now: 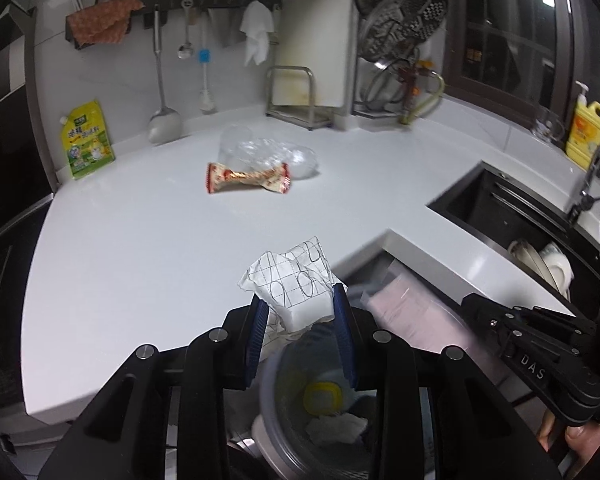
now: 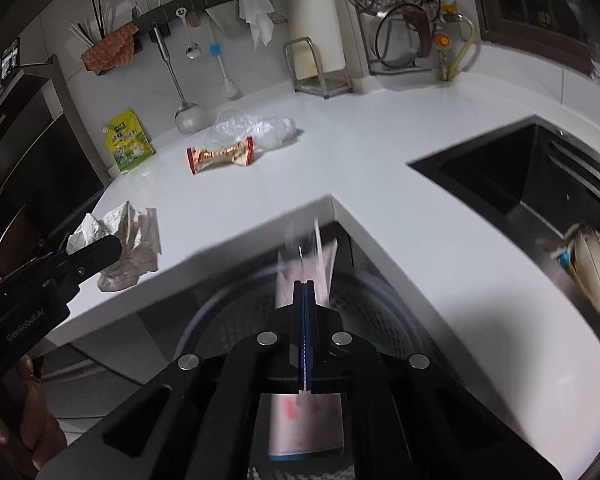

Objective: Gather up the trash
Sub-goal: 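Carry the package and tissue over the grey bin and open both tools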

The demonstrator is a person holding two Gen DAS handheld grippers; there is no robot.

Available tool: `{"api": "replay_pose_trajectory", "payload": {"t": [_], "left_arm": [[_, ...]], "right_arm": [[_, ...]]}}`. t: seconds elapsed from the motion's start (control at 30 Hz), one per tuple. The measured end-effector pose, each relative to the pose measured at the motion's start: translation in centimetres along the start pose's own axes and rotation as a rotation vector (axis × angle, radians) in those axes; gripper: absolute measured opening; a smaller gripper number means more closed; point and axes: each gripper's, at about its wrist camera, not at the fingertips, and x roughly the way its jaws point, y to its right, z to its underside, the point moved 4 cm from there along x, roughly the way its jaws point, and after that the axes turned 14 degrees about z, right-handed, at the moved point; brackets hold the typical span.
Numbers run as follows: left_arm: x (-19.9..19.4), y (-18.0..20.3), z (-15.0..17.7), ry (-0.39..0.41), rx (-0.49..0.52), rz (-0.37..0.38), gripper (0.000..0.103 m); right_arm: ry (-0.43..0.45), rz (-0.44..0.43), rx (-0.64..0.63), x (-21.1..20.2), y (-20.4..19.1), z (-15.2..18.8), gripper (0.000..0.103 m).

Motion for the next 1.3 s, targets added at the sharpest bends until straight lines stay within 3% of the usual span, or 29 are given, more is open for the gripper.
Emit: {"api": "replay_pose_trajectory", "payload": {"t": [0.43,0.47,0.53,0.7,0.87,1.0,1.03,1.07,1.1,1.3], "left_arm": [[3.0,2.6,6.6,-0.112,0.008,0.014,0.036],[3.1,2.6,6.9,-0.117,0.005,0.014,0.037],[3.1,2.5,7.3,-0.121,-0.004,0.009,0.052],[2.7,1.9,7.5,-0.11,-0.027,-0.002,0.068],[2.4,1.6,7.5,-0.101,-0.035,-0.012,0.075],[1.8,1.4,7.4,-0.074,-0.045,-0.011,0.09],[1.5,1.3,7.3,-0.062,-0.048,-0.014,0.096],[1.3,1.2,7.2,-0.051,-0.052,-0.019,0.097],[1.0,1.1,7.1,-0.04,-0.056,-0.02,0.097],[0.1,0.0,6.4,-0.01,-0.084,-0.042,0.097]], "right_arm": [[-0.049,-0.017,0.041,-0.3,1.8,5.2,0.0],[-0.047,-0.019,0.041,-0.4,1.8,5.3,0.0],[-0.045,-0.016,0.038,-0.6,1.8,5.5,0.0],[-0.036,-0.011,0.05,-1.0,2.4,5.6,0.002],[-0.021,-0.012,0.06,-1.5,2.7,5.6,0.02],[-0.001,-0.019,0.052,-1.8,2.5,5.6,0.031],[0.01,-0.019,0.049,-1.9,2.4,5.6,0.039],[0.022,-0.016,0.046,-2.1,2.3,5.6,0.05],[0.031,-0.017,0.043,-2.2,2.2,5.6,0.053],[0.08,-0.024,0.038,-2.6,1.8,5.4,0.067]]}}
